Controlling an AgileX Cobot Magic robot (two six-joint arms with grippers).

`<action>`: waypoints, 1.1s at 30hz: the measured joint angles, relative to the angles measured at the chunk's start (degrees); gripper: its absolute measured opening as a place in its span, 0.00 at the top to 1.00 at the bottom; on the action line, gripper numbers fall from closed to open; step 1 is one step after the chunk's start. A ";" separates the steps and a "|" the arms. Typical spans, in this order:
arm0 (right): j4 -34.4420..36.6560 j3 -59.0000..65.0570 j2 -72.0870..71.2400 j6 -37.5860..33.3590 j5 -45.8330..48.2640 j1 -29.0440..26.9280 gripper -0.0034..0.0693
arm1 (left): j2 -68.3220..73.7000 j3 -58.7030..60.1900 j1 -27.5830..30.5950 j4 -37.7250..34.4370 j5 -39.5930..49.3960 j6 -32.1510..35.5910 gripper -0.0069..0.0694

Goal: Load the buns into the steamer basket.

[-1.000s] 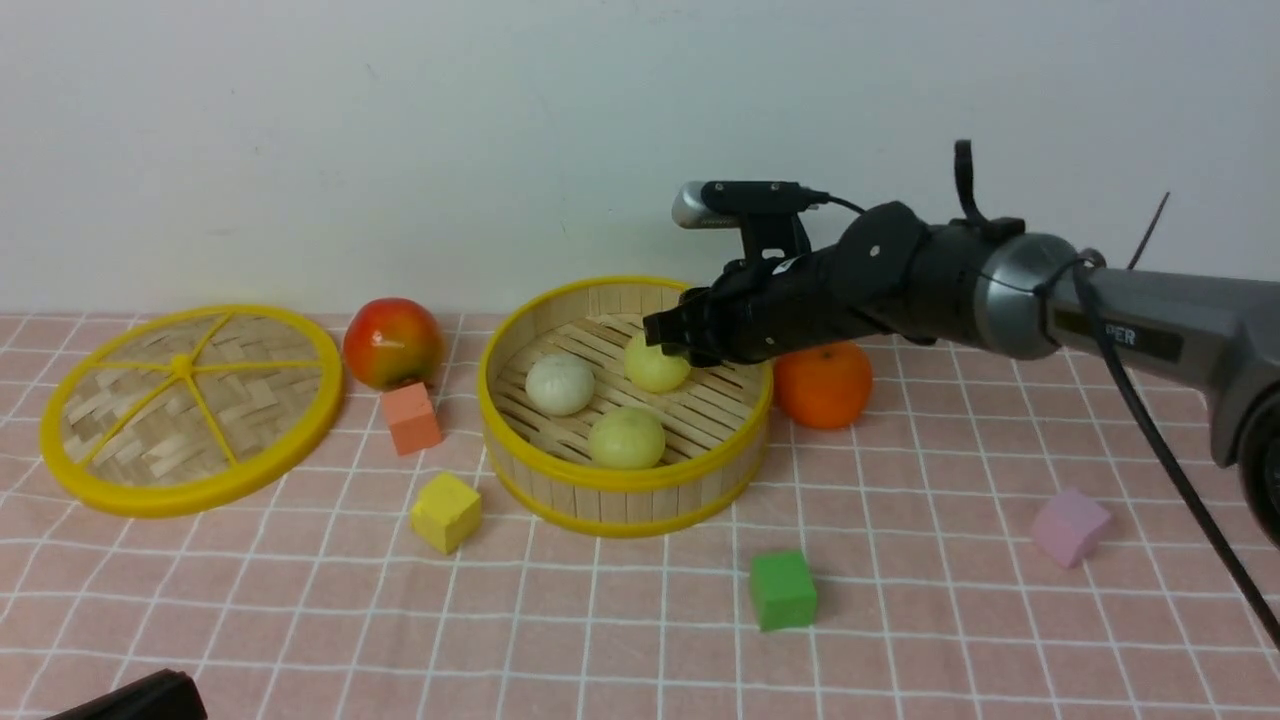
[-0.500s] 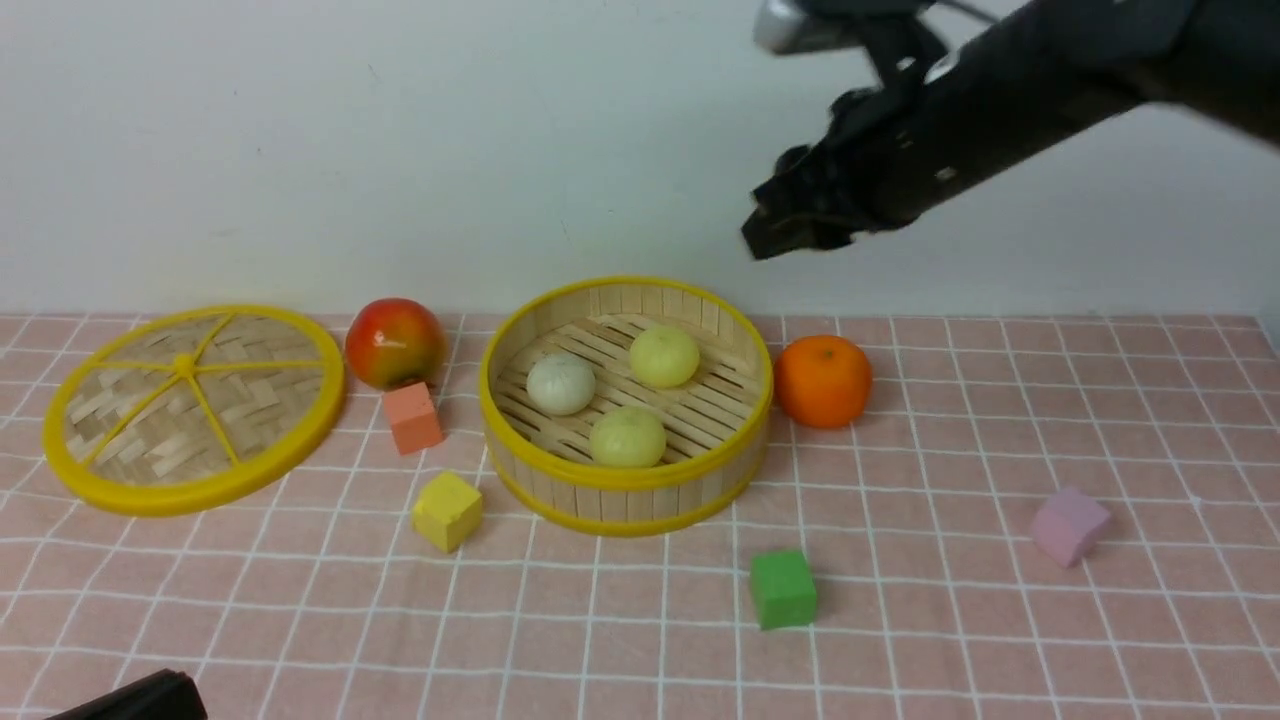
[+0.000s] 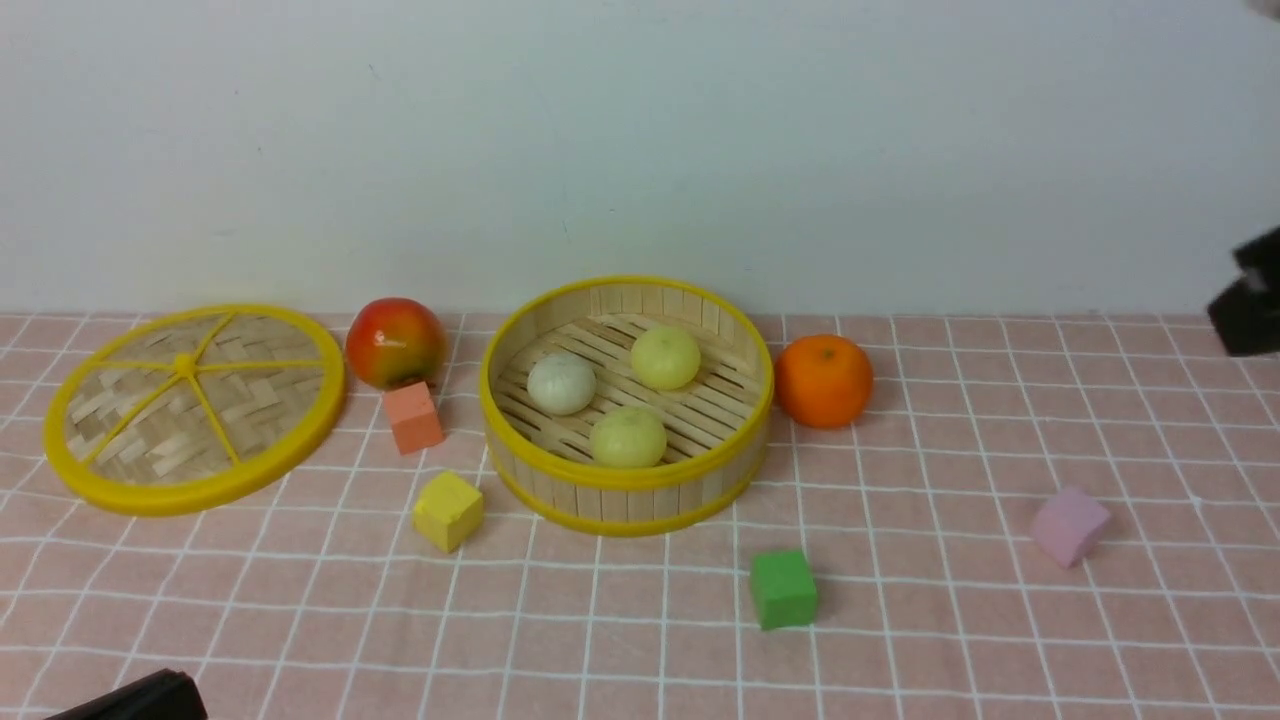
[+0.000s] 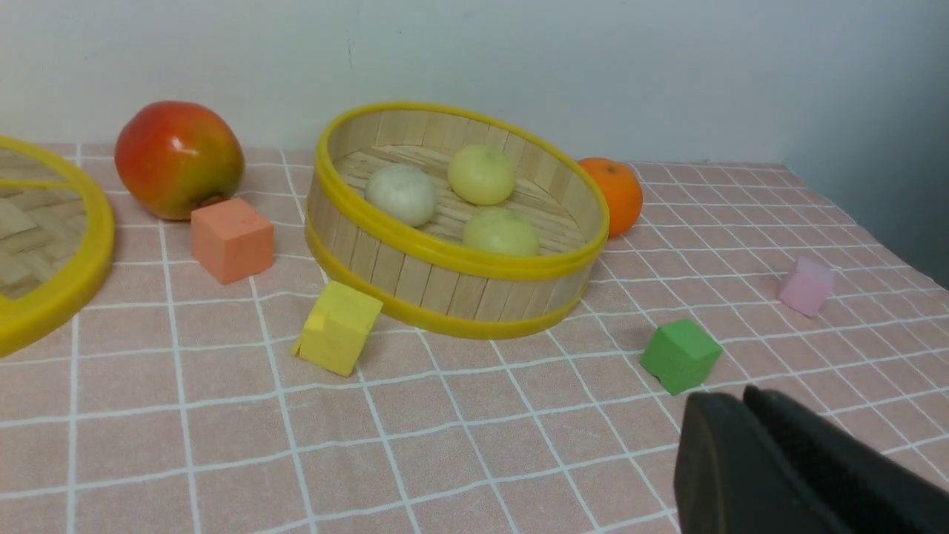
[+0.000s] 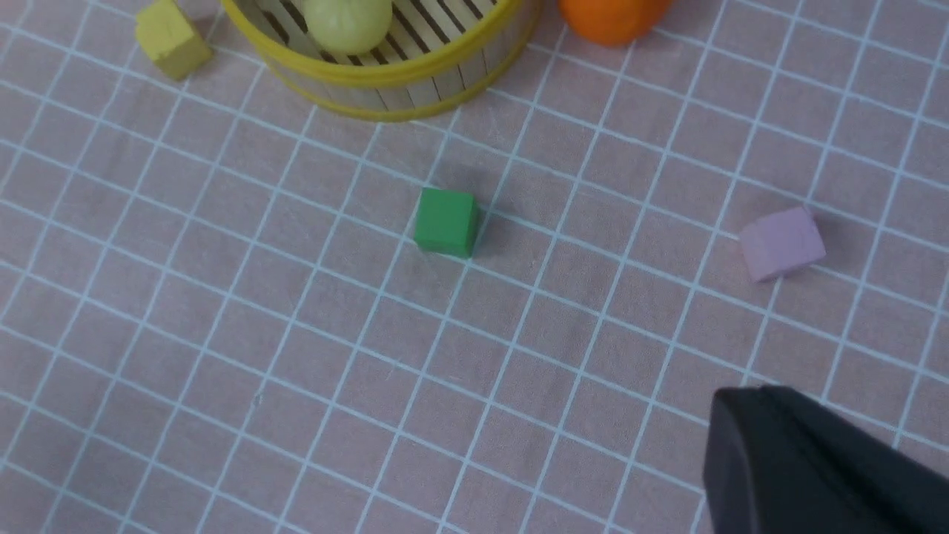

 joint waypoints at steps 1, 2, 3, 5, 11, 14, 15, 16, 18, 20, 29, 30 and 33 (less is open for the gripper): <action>0.00 0.14 -0.73 0.00 0.08 0.00 0.97 | 0.00 0.00 0.00 0.00 0.00 0.00 0.86; 0.00 0.19 -2.82 0.00 0.13 0.00 0.97 | 0.00 0.00 0.00 0.00 0.00 0.00 0.85; 0.00 0.19 -4.13 0.00 0.13 0.00 0.97 | 0.00 0.00 0.00 0.00 0.00 0.00 0.85; 0.00 0.19 -7.14 0.00 0.13 0.00 0.97 | 0.00 0.00 0.00 0.00 0.00 0.00 0.85; -2.22 3.62 -14.95 -0.78 -0.12 -2.27 0.96 | 0.00 0.00 0.00 0.00 0.00 0.00 0.84; -2.23 13.78 -20.65 -2.98 -6.33 -7.07 0.96 | 0.00 0.00 0.00 0.00 0.00 0.00 0.83; -1.77 19.00 -23.11 -3.80 -10.69 -9.31 0.96 | 0.00 0.00 0.00 0.00 0.00 0.00 0.83; -1.00 23.61 -25.27 -4.45 -14.67 -11.10 0.96 | 0.00 0.00 0.00 0.00 0.00 0.00 0.83; 0.93 36.30 -31.30 -5.79 -25.39 -15.17 0.96 | 0.00 0.00 0.00 0.00 0.00 0.00 0.83; 1.83 47.89 -38.14 -6.46 -34.82 -18.49 0.96 | 0.00 0.00 0.00 0.00 0.00 0.00 0.82; 1.70 81.54 -60.01 -6.84 -54.73 -22.74 0.96 | 0.00 0.00 0.00 0.00 0.00 0.00 0.81; 1.69 81.90 -61.11 -7.06 -53.79 -22.74 0.96 | 0.00 0.00 0.00 0.00 0.00 0.00 0.81; 1.69 81.90 -63.44 -7.57 -52.52 -22.74 0.96 | 0.00 0.00 0.00 0.00 0.00 0.00 0.81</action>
